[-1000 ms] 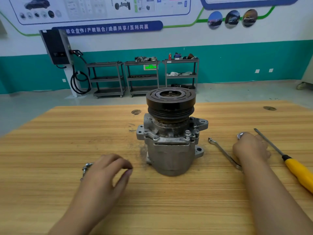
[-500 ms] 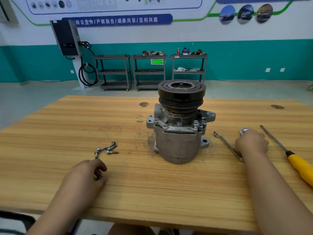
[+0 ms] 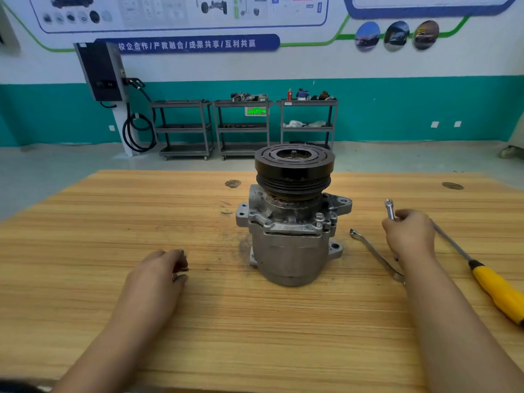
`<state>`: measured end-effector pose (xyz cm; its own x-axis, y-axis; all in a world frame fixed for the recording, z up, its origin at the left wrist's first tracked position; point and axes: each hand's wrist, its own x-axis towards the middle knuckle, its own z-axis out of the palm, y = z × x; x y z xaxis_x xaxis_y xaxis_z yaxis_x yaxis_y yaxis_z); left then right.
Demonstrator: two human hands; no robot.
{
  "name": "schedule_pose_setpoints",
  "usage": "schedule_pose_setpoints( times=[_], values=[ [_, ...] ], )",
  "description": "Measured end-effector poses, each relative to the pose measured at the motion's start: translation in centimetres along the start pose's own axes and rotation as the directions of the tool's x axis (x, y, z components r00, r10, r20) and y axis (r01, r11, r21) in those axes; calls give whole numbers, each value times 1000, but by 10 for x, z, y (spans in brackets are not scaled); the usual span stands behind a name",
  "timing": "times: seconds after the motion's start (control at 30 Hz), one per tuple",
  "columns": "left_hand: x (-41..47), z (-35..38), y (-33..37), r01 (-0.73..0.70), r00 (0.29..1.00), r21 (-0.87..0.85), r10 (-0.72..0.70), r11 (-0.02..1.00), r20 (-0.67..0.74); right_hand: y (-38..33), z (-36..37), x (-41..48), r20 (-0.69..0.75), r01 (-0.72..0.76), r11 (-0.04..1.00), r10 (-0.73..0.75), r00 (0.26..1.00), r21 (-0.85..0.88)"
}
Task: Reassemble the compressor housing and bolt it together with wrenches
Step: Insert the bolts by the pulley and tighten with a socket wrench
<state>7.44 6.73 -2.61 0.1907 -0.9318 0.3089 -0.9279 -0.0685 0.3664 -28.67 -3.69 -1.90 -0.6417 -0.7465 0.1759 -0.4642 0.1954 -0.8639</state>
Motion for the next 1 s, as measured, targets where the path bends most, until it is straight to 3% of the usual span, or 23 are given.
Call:
schedule_pose_setpoints(
  times=[0.1, 0.17, 0.37, 0.5, 0.6, 0.7, 0.8, 0.87, 0.93, 1.0],
  values=[
    [3, -1, 20, -86, 994, -97, 78, 992, -82, -11, -4, -10, -47, 88, 949, -77, 996, 302],
    [5, 1, 44, -138, 989, -300, 115, 944, -93, -19, -7, -16, -83, 146, 888, -123, 989, 436],
    [16, 13, 109, -175, 984, -740, 81, 649, -161, -34, -15, -34, -133, 271, 697, -246, 960, 664],
    [31, 14, 127, -320, 945, -737, 143, 596, -294, -46, -23, -41, -211, 389, 556, -357, 910, 735],
    [39, 15, 130, -423, 904, -696, 216, 581, -369, -67, -34, -43, -111, 338, 422, -477, 872, 841],
    [42, 22, 129, -504, 863, -637, 300, 584, -407, -96, -50, -40, 95, 253, 410, -661, 744, 876],
    [44, 28, 127, -546, 834, -589, 320, 596, -449, -124, -64, -34, 241, 345, 464, -815, 526, 816],
    [46, 31, 125, -571, 815, -563, 331, 598, -476, -139, -68, -35, 280, 391, 445, -868, 410, 806],
    [46, 34, 124, -586, 803, -553, 330, 592, -497, -147, -66, -37, 295, 405, 431, -887, 356, 806],
    [46, 37, 124, -593, 795, -560, 314, 578, -519, -149, -62, -40, 293, 409, 428, -888, 354, 806]
  ],
)
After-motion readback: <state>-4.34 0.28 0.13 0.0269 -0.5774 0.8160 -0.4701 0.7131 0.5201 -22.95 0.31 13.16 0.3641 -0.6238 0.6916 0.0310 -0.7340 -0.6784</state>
